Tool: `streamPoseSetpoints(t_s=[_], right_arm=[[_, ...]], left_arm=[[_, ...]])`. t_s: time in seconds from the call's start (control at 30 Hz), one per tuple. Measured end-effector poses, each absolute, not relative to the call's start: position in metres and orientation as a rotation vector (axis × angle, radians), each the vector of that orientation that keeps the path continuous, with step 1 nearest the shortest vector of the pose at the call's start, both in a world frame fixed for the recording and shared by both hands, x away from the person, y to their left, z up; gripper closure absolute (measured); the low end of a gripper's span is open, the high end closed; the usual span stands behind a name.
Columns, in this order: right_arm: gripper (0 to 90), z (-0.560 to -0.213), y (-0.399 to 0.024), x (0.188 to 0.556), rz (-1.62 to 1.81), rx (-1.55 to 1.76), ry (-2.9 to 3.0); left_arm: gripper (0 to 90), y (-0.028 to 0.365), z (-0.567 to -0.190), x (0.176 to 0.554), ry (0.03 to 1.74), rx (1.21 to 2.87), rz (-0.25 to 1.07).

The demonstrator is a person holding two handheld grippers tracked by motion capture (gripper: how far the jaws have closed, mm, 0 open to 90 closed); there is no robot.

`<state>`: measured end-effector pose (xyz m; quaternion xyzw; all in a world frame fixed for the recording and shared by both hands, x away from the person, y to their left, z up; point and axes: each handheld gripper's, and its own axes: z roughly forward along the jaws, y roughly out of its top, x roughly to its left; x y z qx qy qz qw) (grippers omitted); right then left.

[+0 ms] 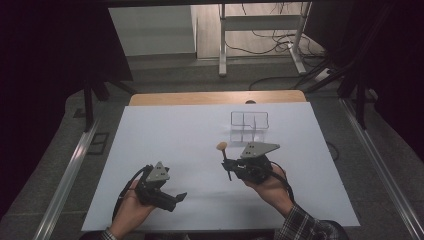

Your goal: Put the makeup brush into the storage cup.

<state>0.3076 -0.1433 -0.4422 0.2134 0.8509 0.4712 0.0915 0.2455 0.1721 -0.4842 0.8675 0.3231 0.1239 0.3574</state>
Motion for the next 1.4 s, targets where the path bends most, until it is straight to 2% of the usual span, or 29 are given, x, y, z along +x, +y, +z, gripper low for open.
streamPoseSetpoints(t_s=[1.4], right_arm=[[83.7, -0.433, -0.166, 0.322, 1.406, 0.726, 2.43]], left_arm=[[0.0, 0.196, -0.488, 0.229, 0.889, 2.235, 0.339]])
